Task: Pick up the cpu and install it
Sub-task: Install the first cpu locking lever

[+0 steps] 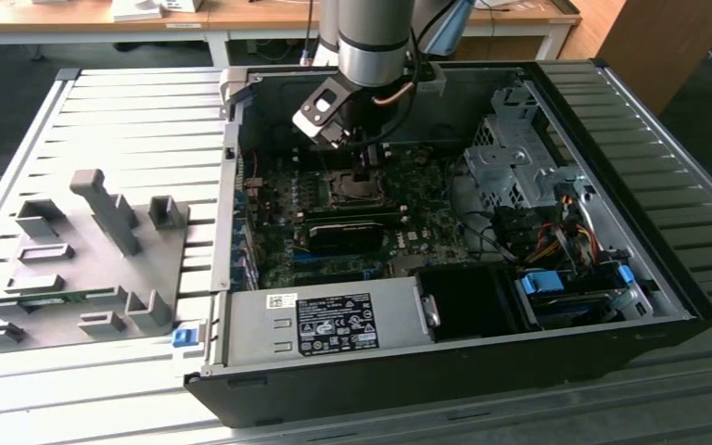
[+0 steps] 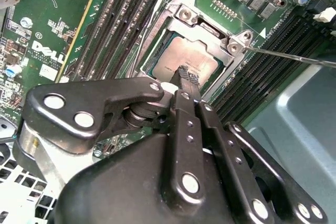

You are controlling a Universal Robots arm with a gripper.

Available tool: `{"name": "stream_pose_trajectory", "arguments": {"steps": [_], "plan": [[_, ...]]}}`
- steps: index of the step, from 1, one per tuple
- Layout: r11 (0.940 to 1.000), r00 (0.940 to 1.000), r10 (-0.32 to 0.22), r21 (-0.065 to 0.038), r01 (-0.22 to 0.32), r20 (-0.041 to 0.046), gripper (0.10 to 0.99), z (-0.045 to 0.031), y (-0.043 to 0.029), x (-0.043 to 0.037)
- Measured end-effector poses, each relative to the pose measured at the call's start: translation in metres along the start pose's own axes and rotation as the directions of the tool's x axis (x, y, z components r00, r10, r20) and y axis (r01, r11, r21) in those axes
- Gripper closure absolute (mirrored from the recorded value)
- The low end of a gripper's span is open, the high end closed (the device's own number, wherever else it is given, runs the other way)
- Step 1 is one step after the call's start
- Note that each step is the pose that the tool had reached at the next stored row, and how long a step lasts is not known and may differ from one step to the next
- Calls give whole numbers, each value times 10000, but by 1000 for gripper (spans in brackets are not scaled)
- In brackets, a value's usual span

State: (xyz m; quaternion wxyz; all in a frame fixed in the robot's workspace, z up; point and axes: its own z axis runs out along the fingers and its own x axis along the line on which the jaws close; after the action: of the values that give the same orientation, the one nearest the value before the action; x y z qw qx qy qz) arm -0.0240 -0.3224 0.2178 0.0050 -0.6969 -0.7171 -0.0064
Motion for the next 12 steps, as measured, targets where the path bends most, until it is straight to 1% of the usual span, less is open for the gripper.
{"name": "stream_pose_trajectory", "arguments": {"steps": [12], "plan": [[10000,10000,0,-2,0,-2,980,-27,0,1]]}}
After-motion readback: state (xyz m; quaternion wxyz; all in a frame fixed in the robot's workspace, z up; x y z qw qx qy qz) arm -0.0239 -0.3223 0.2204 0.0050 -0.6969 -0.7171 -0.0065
